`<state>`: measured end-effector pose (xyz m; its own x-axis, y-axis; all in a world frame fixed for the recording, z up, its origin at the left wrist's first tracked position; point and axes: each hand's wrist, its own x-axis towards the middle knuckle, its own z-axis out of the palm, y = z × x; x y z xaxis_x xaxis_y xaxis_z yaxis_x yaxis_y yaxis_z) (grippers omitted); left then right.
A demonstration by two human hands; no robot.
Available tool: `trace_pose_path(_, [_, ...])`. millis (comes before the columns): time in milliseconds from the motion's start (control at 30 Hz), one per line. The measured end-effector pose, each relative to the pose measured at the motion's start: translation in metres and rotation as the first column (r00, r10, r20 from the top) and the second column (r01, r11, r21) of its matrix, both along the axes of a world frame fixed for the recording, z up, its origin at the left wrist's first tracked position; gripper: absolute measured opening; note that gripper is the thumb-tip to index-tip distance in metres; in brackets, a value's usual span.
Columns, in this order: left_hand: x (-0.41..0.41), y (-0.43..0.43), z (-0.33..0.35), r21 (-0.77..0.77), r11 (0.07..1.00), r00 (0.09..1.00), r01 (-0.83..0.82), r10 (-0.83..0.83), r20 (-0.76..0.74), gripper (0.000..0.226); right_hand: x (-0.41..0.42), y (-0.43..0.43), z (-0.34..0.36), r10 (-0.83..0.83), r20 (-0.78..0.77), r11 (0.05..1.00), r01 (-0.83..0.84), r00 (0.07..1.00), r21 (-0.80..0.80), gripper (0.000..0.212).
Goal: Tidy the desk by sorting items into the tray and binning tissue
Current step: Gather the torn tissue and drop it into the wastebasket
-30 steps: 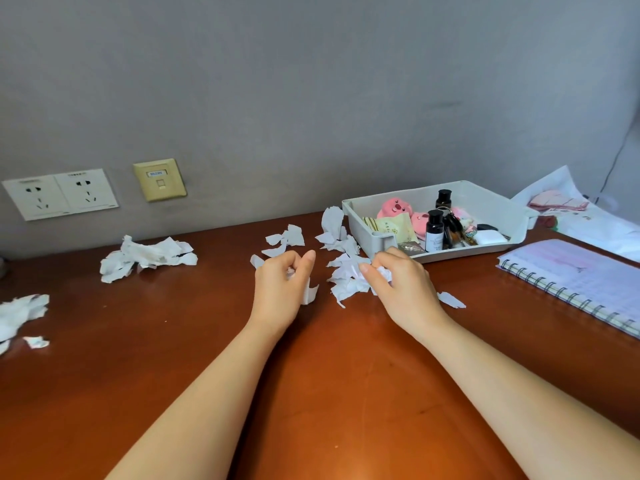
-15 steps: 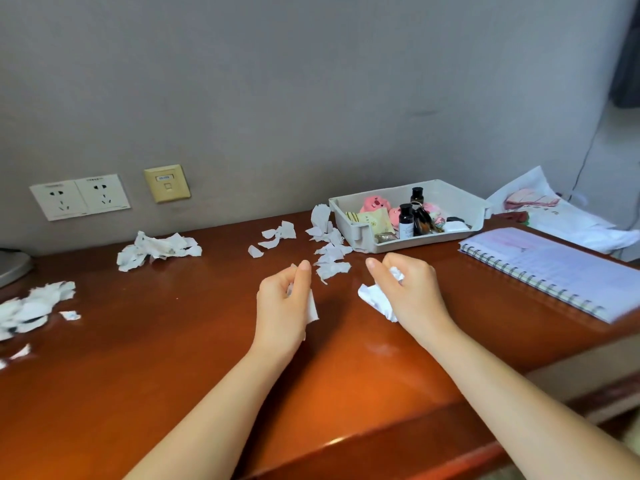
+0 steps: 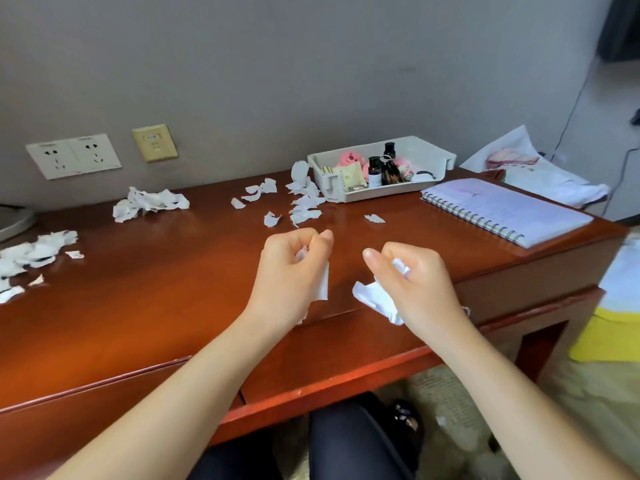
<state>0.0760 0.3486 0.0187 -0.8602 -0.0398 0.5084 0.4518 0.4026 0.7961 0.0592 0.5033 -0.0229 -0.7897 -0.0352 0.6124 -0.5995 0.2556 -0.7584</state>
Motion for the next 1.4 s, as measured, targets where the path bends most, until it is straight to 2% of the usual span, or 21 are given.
trace_pose_path(133, [0.012, 0.032, -0.01, -0.052, 0.99, 0.991, 0.133, -0.131, 0.033, 0.047, 0.022, 0.031, -0.012, -0.052, 0.001, 0.999, 0.052, 0.999, -0.008, 0.049])
trace_pose_path(333, [0.016, 0.099, -0.05, 0.012, 0.944, 0.944, 0.329, -0.329, 0.036, 0.053, 0.04, 0.084, -0.053, -0.212, 0.107, 0.975, 0.218, 0.971, -0.049, 0.047])
trace_pose_path(500, [0.013, 0.155, -0.094, 0.084, 0.891, 0.874, 0.447, -0.455, 0.169, 0.055, 0.052, 0.134, -0.106, -0.328, 0.246, 0.933, 0.353, 0.912, -0.066, 0.047])
trace_pose_path(633, [0.012, 0.194, -0.135, 0.161, 0.86, 0.77, 0.484, -0.506, 0.388, 0.053, 0.056, 0.167, -0.152, -0.397, 0.363, 0.9, 0.436, 0.843, -0.026, 0.047])
trace_pose_path(733, [0.011, 0.223, -0.172, 0.262, 0.88, 0.656, 0.397, -0.472, 0.589, 0.054, 0.061, 0.191, -0.188, -0.442, 0.469, 0.864, 0.504, 0.764, -0.006, 0.053])
trace_pose_path(833, [0.009, 0.251, -0.211, 0.306, 0.933, 0.495, 0.187, -0.359, 0.792, 0.059, 0.065, 0.208, -0.226, -0.466, 0.585, 0.827, 0.562, 0.664, 0.019, 0.05])
trace_pose_path(900, [0.006, 0.272, -0.238, 0.299, 0.954, 0.367, 0.016, -0.284, 0.886, 0.049, 0.068, 0.217, -0.252, -0.479, 0.669, 0.791, 0.61, 0.568, 0.048, 0.049])
trace_pose_path(967, [0.002, 0.289, -0.262, 0.254, 0.963, 0.286, -0.093, -0.219, 0.933, 0.037, 0.072, 0.223, -0.276, -0.484, 0.748, 0.76, 0.641, 0.454, 0.102, 0.049])
trace_pose_path(1067, [0.0, 0.312, -0.297, 0.163, 0.975, 0.264, -0.151, -0.119, 0.957, 0.031, 0.079, 0.234, -0.308, -0.49, 0.81, 0.71, 0.686, 0.321, 0.158, 0.049])
trace_pose_path(1167, [-0.002, 0.331, -0.325, 0.116, 0.979, 0.257, -0.166, -0.071, 0.964, 0.034, 0.089, 0.246, -0.333, -0.485, 0.841, 0.661, 0.73, 0.239, 0.174, 0.05])
trace_pose_path(1400, [0.004, 0.369, -0.368, 0.114, 0.986, 0.096, -0.118, -0.103, 0.99, 0.031, 0.107, 0.27, -0.376, -0.443, 0.895, 0.542, 0.812, 0.056, 0.218, 0.046])
